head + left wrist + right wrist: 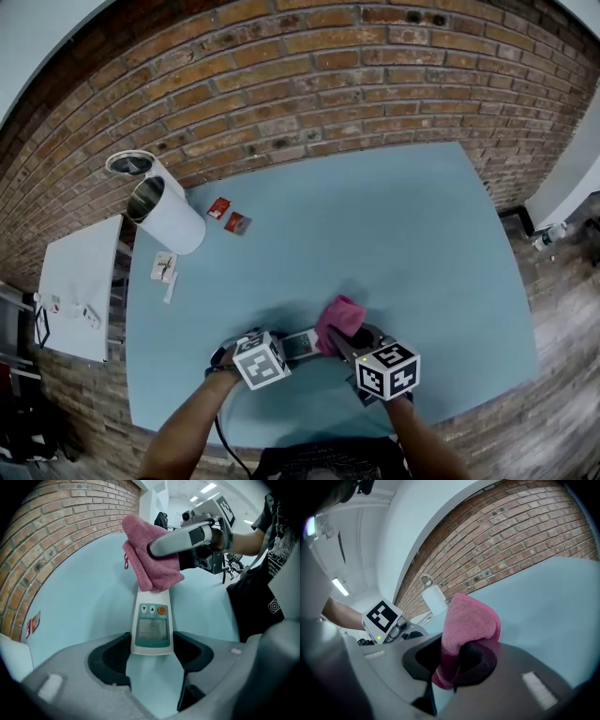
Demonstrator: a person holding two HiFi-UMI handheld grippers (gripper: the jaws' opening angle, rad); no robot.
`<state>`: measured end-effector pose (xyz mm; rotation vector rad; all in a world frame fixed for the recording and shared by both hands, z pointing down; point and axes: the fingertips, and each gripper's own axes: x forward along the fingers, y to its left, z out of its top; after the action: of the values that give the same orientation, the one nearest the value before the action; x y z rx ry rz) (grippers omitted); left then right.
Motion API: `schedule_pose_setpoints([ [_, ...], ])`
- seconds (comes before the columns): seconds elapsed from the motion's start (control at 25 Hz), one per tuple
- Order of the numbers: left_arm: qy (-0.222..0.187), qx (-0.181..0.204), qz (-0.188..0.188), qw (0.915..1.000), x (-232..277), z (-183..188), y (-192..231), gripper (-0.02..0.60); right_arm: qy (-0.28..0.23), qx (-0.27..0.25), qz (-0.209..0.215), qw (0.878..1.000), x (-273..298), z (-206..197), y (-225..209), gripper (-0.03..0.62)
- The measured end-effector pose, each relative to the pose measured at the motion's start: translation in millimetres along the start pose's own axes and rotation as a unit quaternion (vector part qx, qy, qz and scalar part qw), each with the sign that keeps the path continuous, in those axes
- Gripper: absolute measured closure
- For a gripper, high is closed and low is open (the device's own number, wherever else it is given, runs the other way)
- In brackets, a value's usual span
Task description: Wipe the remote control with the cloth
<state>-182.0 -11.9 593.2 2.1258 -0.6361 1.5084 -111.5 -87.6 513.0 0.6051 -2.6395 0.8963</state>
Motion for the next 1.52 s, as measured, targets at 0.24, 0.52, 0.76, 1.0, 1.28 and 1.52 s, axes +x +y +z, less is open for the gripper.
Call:
schedule_pose_setpoints([
  [0.24, 0.013, 0.001, 0.004, 0.9999, -0.2, 0.6, 0.6, 0.295, -0.001, 0.004, -0.001, 1.0, -9.2, 2.0, -13.9, 0.53],
  [0.52, 0.036, -0.003, -0.005, 0.9993, 2.0, -3.7, -2.2, 0.294, -0.008, 0.013, -0.009, 1.0, -21.9, 6.3, -32.7, 0.53],
  [0.76, 0.052, -0.004, -0.005, 0.9986, 2.2, -4.2, -2.9, 0.294, -0.028, 0.029, -0.014, 0.999, -33.6, 18.3, -51.1, 0.53],
  [1.0, 0.058, -0.006, -0.005, 0.9983, 2.1, -4.4, -2.6, 0.293, -0.049, 0.037, -0.045, 0.997, -28.3, 33.8, -79.9, 0.53],
  [1.28, 0.058, -0.006, -0.004, 0.9983, 2.3, -3.5, -2.4, 0.293, -0.047, -0.001, -0.077, 0.996, -8.3, 31.4, -82.6, 0.53],
  [1.52, 0.051, -0.007, -0.004, 0.9987, 2.6, -3.2, -1.9, 0.294, -0.027, -0.045, -0.079, 0.995, -0.8, 20.4, -73.2, 0.53],
])
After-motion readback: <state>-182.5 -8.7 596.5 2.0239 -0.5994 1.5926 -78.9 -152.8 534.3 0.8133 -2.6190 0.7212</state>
